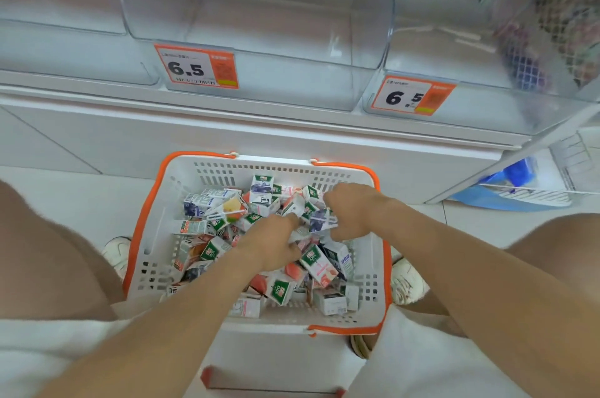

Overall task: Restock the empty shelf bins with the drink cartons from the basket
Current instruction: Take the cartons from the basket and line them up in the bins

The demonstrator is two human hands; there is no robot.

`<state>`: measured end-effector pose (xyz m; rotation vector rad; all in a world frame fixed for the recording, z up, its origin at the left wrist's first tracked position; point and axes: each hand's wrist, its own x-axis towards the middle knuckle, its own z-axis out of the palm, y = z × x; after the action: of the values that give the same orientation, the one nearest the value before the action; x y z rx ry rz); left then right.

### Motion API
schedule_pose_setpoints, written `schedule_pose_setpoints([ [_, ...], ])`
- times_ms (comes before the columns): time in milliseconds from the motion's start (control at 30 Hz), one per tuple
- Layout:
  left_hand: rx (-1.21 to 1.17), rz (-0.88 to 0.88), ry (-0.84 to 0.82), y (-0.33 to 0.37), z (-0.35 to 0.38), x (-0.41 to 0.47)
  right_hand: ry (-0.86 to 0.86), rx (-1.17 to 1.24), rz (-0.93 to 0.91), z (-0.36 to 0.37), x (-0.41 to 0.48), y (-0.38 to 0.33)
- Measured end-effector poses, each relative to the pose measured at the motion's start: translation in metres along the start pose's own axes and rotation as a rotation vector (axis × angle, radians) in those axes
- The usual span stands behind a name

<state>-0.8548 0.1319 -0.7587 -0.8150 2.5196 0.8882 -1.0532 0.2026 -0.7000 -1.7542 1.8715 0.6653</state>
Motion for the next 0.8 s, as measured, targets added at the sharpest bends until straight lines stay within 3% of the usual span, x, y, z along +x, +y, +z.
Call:
schedule_pose_setpoints([
  [167,-0.247,-0.034,0.062,-0.004,-0.018,-0.02,0.107,0.089,0.002,-0.036,-0.024,-0.005],
  [333,-0.418,0.009,0.169,0.014,-0.071,-0.045,0.396,0.293,0.001,-0.06,-0.07,-0.016],
  [533,-0.413,0.227,0.478,0.054,-0.141,-0.074,0.806,0.475,0.161,-0.091,-0.119,-0.01],
  [800,-0.32,0.349,0.601,0.071,-0.211,-0.078,0.932,0.881,0.236,-0.157,-0.165,0.0],
])
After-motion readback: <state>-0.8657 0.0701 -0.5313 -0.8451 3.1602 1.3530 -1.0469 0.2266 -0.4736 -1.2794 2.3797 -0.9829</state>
